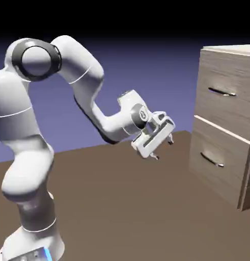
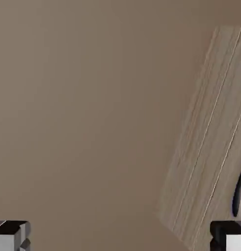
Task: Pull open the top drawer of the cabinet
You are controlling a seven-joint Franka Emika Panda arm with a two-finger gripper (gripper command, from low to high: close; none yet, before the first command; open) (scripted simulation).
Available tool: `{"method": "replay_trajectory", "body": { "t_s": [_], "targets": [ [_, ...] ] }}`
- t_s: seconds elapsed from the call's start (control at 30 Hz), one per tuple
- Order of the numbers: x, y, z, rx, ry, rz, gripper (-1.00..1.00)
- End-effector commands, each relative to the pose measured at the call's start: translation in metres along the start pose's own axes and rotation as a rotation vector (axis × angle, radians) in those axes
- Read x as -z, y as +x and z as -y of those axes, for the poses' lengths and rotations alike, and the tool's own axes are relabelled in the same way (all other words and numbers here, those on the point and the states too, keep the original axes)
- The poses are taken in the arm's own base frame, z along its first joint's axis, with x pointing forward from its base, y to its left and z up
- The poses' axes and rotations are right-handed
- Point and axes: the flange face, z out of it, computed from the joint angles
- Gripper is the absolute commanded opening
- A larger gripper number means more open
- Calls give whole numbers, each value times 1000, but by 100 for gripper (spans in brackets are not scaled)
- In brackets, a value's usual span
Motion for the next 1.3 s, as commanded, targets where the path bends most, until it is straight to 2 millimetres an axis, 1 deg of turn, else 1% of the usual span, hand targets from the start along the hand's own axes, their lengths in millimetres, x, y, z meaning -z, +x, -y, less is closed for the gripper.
{"method": "replay_trajectory", "body": {
  "t_s": [0.0, 0.17, 0.33, 0.5, 0.63, 0.8, 0.97, 1.13, 1.27],
  "targets": [
    [-5, 4, 2, 85, -1, 3, 0],
    [-24, 23, 10, 504, -23, 1, 0],
    [-36, 41, 11, 895, -82, -12, 0],
    [-42, 56, 2, 1252, -186, -11, 0],
    [-41, 65, -12, 1508, -302, 17, 0],
    [-32, 72, -42, 1783, -476, 112, 0],
    [-16, 68, -84, 1999, -656, 294, 0],
    [8, 51, -137, 2148, -802, 578, 0],
    [33, 24, -185, 2213, -860, 873, 0]
  ]
}}
